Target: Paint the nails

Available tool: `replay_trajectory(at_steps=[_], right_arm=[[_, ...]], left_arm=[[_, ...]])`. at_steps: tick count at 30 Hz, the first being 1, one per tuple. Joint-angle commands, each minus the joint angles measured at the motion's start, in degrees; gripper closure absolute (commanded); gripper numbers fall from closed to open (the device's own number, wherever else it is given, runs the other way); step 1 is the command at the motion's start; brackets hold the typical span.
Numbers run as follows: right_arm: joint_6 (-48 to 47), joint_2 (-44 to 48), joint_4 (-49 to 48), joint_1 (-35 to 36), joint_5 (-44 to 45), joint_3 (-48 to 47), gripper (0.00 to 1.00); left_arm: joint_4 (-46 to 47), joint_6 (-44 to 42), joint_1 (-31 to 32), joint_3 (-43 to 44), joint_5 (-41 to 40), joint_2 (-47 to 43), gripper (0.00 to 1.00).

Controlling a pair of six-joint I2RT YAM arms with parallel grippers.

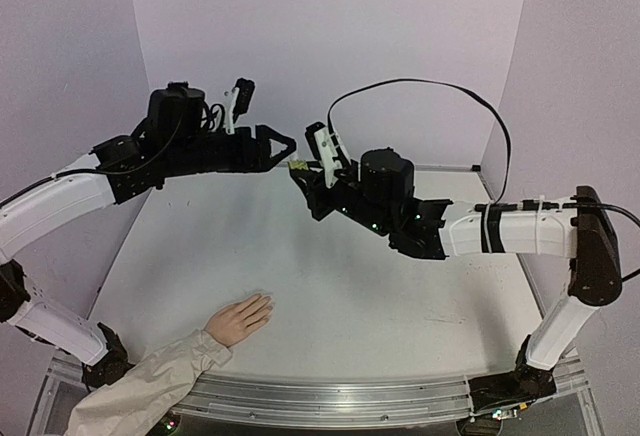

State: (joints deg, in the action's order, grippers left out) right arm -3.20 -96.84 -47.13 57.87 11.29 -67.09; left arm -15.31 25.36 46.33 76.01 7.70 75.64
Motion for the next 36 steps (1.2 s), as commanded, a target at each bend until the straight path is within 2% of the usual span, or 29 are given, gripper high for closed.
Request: replay_trajectory(at_steps=[1,4,10,22,26,32,34,36], right_arm=[[-0.4,0.4,-4.0,0.5,2.9,-3.5,1.0],[-0.7,0.4,-3.5,0.8,2.6,-3.7,1.0],[-0.8,0.2,-3.0,1.0,2.1,-3.7,1.0],[-1.6,0.0,-2.3,1.8,1.6,-4.7,1.0],[-1.7,0.1,-2.1,2.0,1.8,-4.7,1.0],[0.1,1.9,-3.1,1.9,0.2,-3.2,1.0],[0.3,3.5,-3.8,1.7,-2.6,-1.9,1.0],[0.6,5.5,-3.9,1.1,-9.5,-0.6,1.0]], left_arm=[[4.0,-2.2,1.3,4.2,-3.7,2.5,0.31],[4.1,-2.2,1.6,5.1,-4.2,3.9,0.4],[4.2,-2.5,1.8,5.5,-6.3,5.1,0.49],[4.1,-2.5,1.8,5.9,-4.9,6.8,0.66],[4.2,-3.0,1.8,6.0,-3.8,7.1,0.79],[4.4,-4.4,1.7,3.0,2.1,5.4,0.91],[5.1,-6.2,1.7,0.9,6.7,4.3,0.93],[5.2,-10.3,1.5,-0.8,14.3,3.0,0.95]])
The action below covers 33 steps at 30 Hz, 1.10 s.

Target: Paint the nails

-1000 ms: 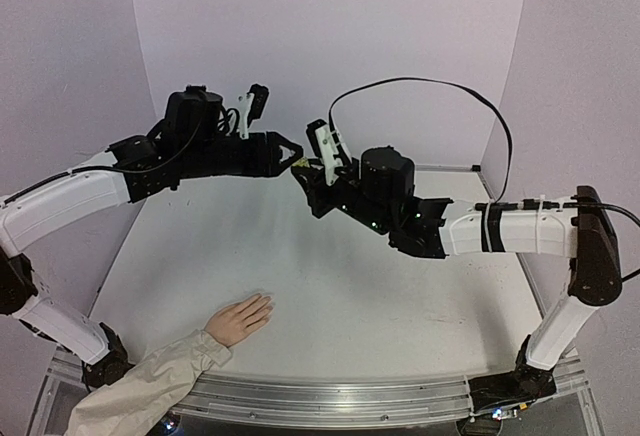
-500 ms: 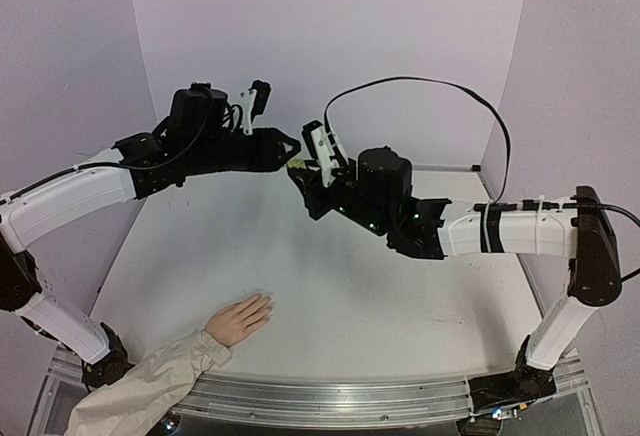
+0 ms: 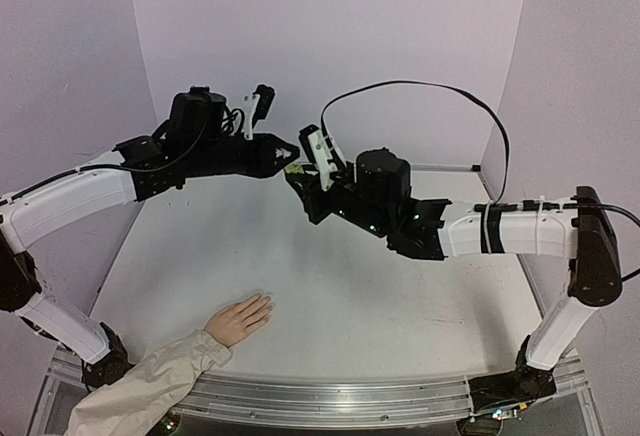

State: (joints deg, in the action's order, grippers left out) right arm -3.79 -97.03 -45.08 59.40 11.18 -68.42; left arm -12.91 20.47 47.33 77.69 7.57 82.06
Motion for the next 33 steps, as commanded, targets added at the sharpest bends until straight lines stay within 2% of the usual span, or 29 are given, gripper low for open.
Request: replay_trajectory(at_steps=[1,2,3,6,9,12,18,21,22,25,28,33], right_arm=[[2.2,6.8,-5.9,-1.5,-15.8,1.3,1.0],[4.4,8.0,-5.9,-2.9,-24.2,1.8,1.0],[7.3,9.0,-6.3,-4.7,-36.4,2.1,1.0],[13.4,10.7,-7.5,-7.1,-56.4,1.2,1.0],[18.0,11.4,-7.8,-7.2,-67.8,-0.5,1.0],[21.4,11.6,-9.0,-7.2,-72.8,-1.0,1.0],[21.4,12.5,-9.2,-7.2,-73.5,-0.2,1.0],[19.3,13.5,-8.7,-7.3,-69.9,1.2,1.0],[18.1,13.8,-7.9,-7.5,-68.3,1.7,1.0],[10.8,14.6,0.2,-7.6,-60.7,2.2,1.0],[6.4,14.7,3.7,-7.6,-51.0,3.2,1.0],[2.5,13.3,4.5,-7.7,-34.7,3.7,1.0]], left_arm=[[2.9,-7.2,-0.4,-3.5,19.8,-4.3,0.95],[3.0,-9.2,-1.0,-4.2,26.5,-5.2,0.96],[3.1,-11.7,-1.6,-5.0,33.2,-6.4,0.96],[3.0,-17.5,-2.8,-7.3,50.9,-10.1,1.0],[3.0,-21.1,-3.4,-8.3,59.5,-13.2,1.0],[3.0,-23.4,-3.6,-7.4,63.9,-13.1,1.0],[2.9,-23.4,-4.3,-3.9,68.0,-9.4,1.0],[2.8,-21.8,-4.4,-3.5,62.0,-9.3,0.96],[2.8,-21.3,-4.6,-3.7,58.8,-9.6,0.92],[0.7,-21.0,-4.7,-4.7,47.1,-11.1,0.64],[-1.8,-18.4,-4.8,-4.8,39.2,-12.3,0.46],[-5.1,-13.2,-4.8,-4.3,27.6,-13.0,0.3]])
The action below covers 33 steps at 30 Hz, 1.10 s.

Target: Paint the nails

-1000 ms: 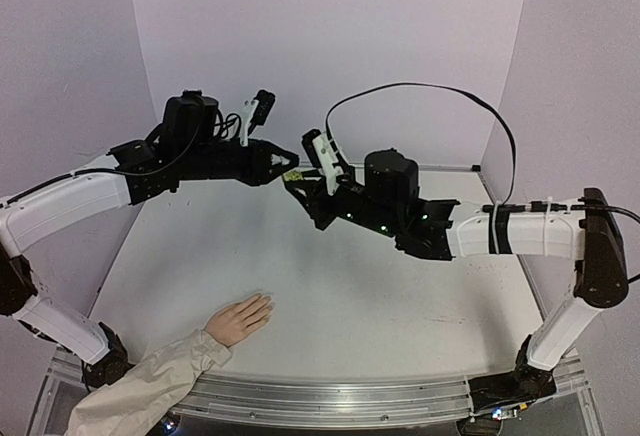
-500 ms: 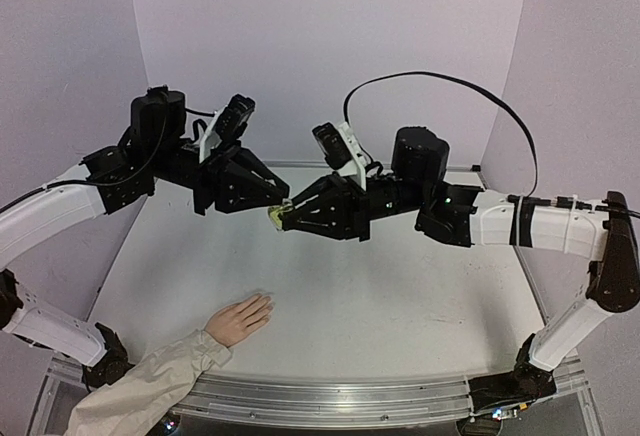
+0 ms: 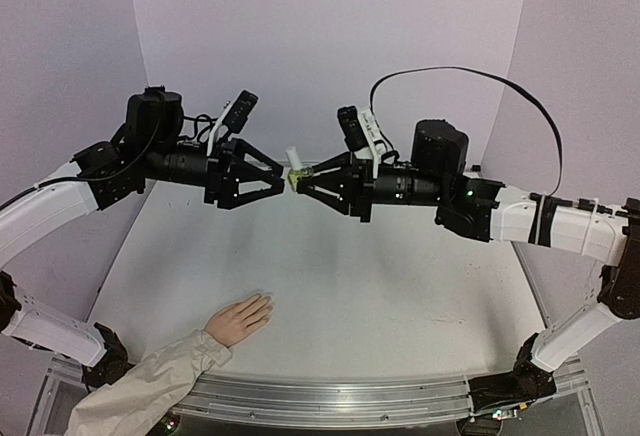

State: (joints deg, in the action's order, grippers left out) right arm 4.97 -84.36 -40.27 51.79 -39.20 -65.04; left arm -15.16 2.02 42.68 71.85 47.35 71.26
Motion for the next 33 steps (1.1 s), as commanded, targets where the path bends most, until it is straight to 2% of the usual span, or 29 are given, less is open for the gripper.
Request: replay_trajectory(at_steps=[1,3,8,13,16,23,33], right_arm=[[-6.8,0.1,-0.2,0.1,20.4,0.3,1.0],[-7.5,-1.1,-0.6,0.6,29.1,0.3,1.0],[-10.1,-5.6,-0.2,3.3,45.0,-3.3,1.0],[-14.0,-9.8,0.8,7.0,57.1,-6.7,1.0],[-14.6,-9.9,1.3,8.8,58.0,-6.8,1.0],[-14.5,-10.0,1.6,10.2,57.6,-6.1,1.0],[-14.2,-9.9,0.1,10.5,56.3,-6.2,1.0]], left_arm=[[-3.1,7.4,-0.1,2.0,-14.5,-2.0,0.28],[-3.2,12.2,-0.1,2.7,-19.7,-1.5,0.24],[-0.9,23.1,0.0,3.1,-26.9,0.4,0.19],[2.4,27.4,0.2,3.4,-31.2,2.5,0.19],[3.0,29.2,0.7,3.5,-33.1,3.5,0.19],[4.2,30.4,1.0,3.0,-33.7,5.2,0.3],[5.2,30.0,2.2,3.1,-32.8,7.0,0.51]])
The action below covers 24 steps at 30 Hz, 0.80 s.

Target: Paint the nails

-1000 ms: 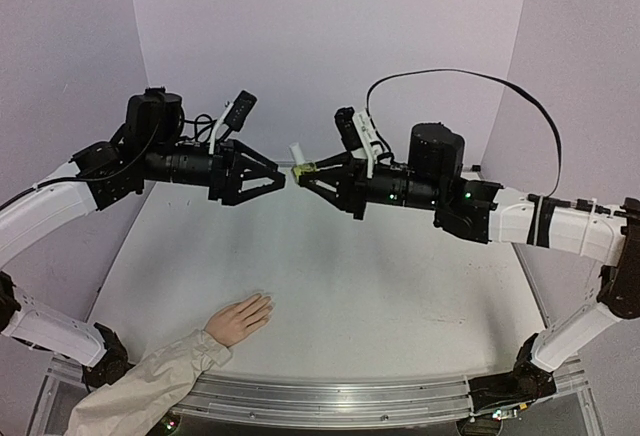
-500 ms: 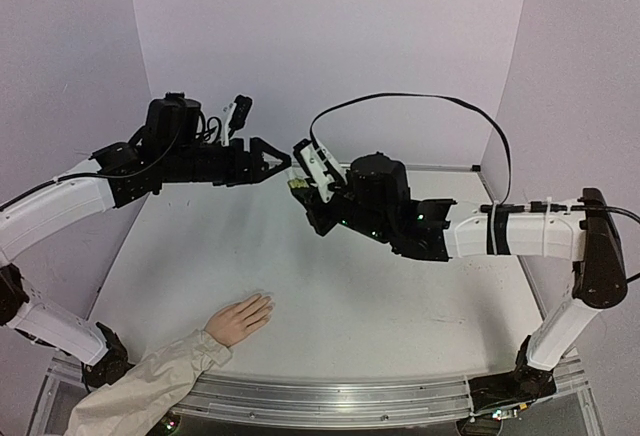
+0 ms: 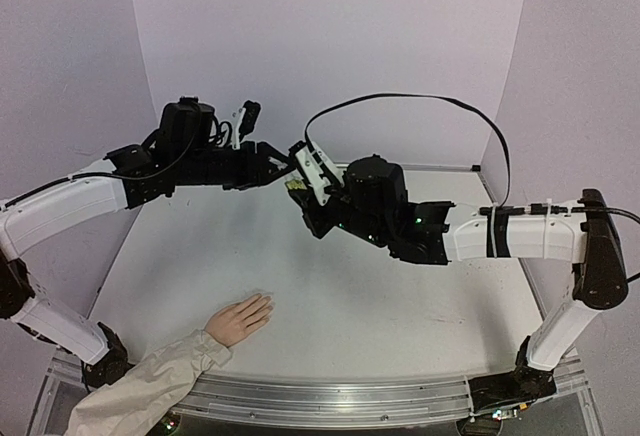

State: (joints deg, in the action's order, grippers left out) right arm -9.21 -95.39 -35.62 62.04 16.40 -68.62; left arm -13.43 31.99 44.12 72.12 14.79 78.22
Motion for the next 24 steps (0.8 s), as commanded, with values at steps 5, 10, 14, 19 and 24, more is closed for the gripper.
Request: replay_trajectory(at_steps=[5,10,14,19,24], right_arm=[[0.2,1.2,-4.6,0.4,0.5,-2.7,1.0],[0.7,1.8,-4.6,0.4,-0.3,-2.7,1.0],[0.9,3.3,-4.5,0.3,-3.3,-2.3,1.0],[2.1,8.8,-3.4,-0.8,-21.0,0.3,1.0],[13.2,13.2,-5.6,-5.9,-54.9,0.6,1.0]], left_arm=[[3.6,-1.0,1.3,3.2,-0.6,0.8,0.63],[3.6,-2.1,1.5,3.8,0.0,1.7,0.75],[3.6,-4.8,1.5,3.8,3.5,1.7,0.84],[3.6,-11.7,0.9,3.8,16.0,-0.7,0.96],[3.5,-22.3,0.7,5.1,48.1,-3.6,1.0]])
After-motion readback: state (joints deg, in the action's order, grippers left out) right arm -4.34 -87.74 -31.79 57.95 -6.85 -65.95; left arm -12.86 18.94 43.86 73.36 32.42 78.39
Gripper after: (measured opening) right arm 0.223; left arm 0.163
